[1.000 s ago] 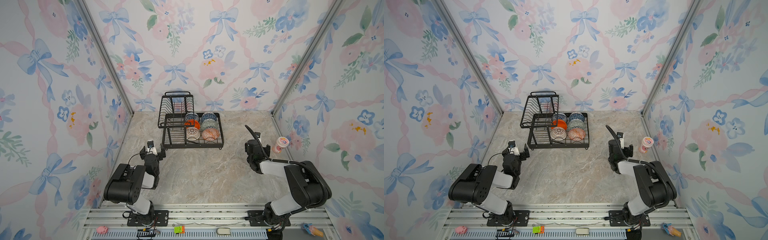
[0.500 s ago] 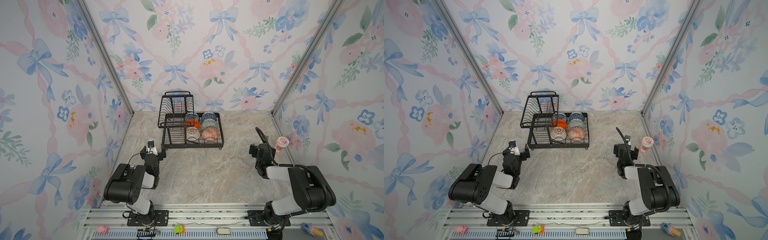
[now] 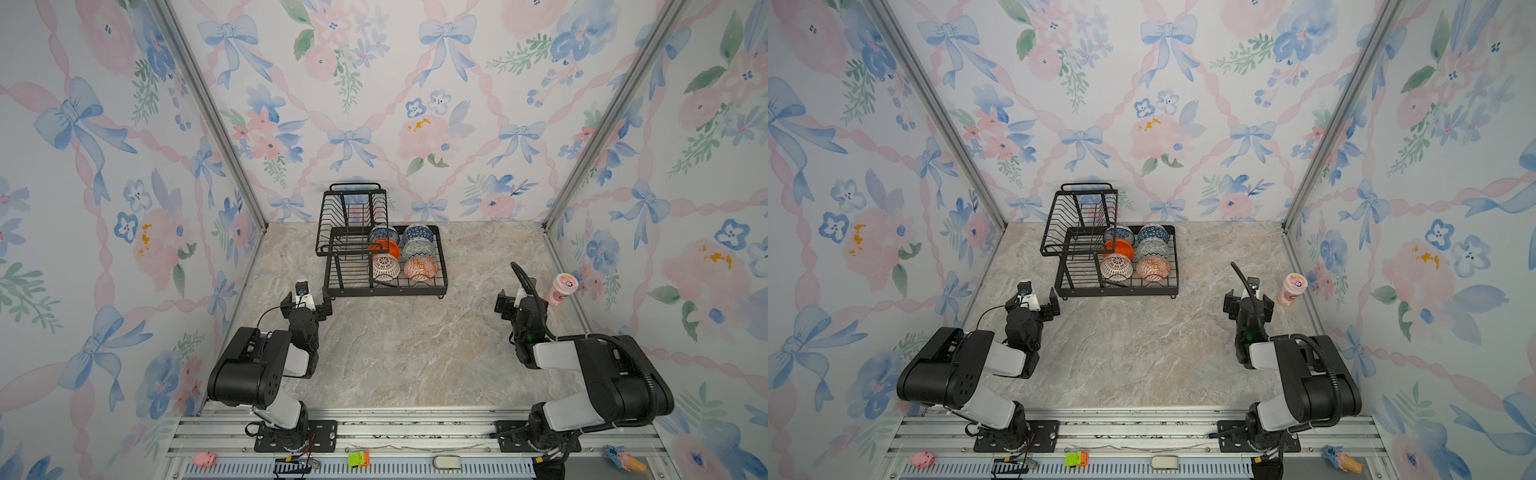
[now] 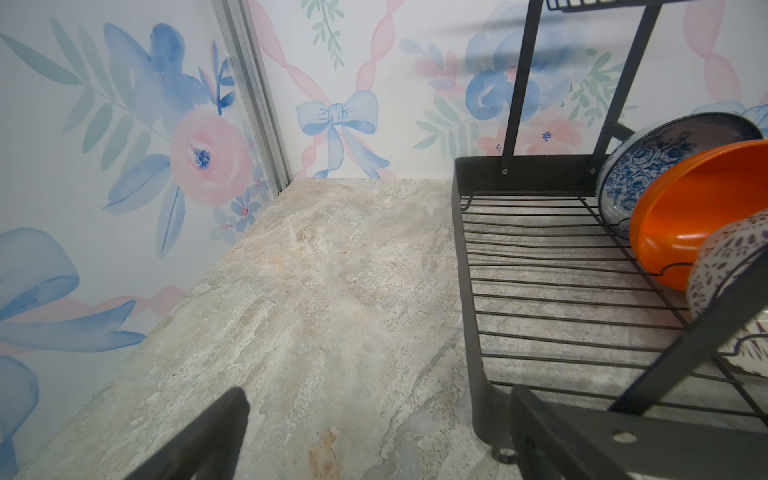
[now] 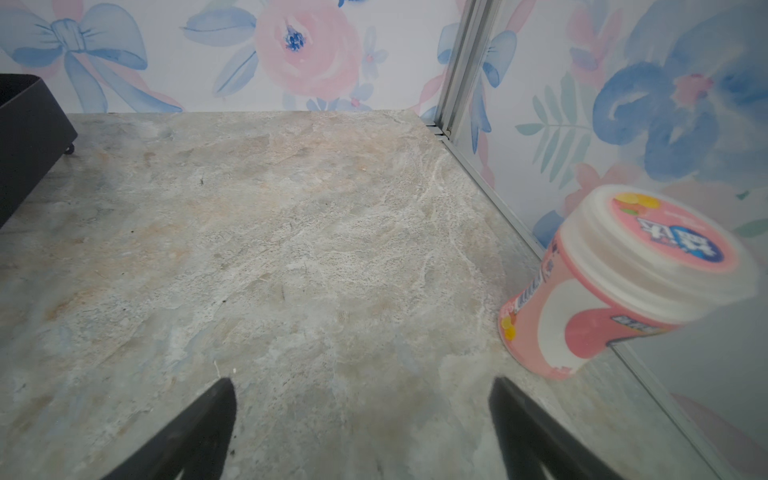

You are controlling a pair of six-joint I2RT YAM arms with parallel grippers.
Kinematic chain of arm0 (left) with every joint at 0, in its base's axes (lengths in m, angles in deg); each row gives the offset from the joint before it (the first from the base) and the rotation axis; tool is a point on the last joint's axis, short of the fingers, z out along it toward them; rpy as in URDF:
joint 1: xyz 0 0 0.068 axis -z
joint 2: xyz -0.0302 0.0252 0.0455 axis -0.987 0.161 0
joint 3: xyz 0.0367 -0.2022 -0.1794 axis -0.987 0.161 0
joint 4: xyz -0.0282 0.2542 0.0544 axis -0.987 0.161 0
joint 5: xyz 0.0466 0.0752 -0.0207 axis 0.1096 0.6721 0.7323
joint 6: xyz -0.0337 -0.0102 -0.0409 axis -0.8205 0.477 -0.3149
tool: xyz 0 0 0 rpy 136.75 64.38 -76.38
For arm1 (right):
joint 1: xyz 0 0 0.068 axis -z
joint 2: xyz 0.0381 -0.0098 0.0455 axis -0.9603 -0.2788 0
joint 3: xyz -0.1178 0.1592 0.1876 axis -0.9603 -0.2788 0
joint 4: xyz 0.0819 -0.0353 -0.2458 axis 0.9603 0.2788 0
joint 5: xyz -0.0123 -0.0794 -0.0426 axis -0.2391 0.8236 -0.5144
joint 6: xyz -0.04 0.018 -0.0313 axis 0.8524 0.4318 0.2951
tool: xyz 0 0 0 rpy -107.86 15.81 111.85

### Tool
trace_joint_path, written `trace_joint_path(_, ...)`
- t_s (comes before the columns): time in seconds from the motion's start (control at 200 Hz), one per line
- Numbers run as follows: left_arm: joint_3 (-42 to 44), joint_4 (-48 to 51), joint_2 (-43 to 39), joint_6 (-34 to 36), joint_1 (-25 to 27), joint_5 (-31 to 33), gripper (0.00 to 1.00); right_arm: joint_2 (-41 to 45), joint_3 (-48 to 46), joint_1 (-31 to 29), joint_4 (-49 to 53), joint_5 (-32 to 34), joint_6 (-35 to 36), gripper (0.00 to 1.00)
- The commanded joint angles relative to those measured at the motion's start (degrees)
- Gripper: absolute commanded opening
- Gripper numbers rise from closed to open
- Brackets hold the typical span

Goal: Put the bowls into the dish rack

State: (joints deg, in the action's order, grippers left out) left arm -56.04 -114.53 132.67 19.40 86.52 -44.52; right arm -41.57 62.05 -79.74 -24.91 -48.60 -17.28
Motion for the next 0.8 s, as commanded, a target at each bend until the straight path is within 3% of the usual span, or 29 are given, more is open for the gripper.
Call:
trace_joint_path(0.0, -0.7, 0.1, 0.4, 0.6, -0.5, -0.6, 0.98, -2.5, -0.7, 0.4, -8.8, 0.4, -0.7, 0.97)
trace_joint_path(0.08, -0.7, 0.1, 0.5, 0.6, -0.6, -0.6, 0.98, -1.2, 4.7, 1.3, 3.5, 0.1, -1.7, 0.97)
trace_joint_path(0.16, -0.7, 0.0, 0.5, 0.5, -0.5, -0.6, 0.98, -2.6, 4.5, -0.4, 0.8, -0.9, 0.7, 0.97)
trace_joint_path(0.795, -0.7, 0.1, 0.4, 0.6, -0.5, -0.6, 0.98, -2.3, 4.7, 0.4, 1.7, -2.1, 0.1, 0.97)
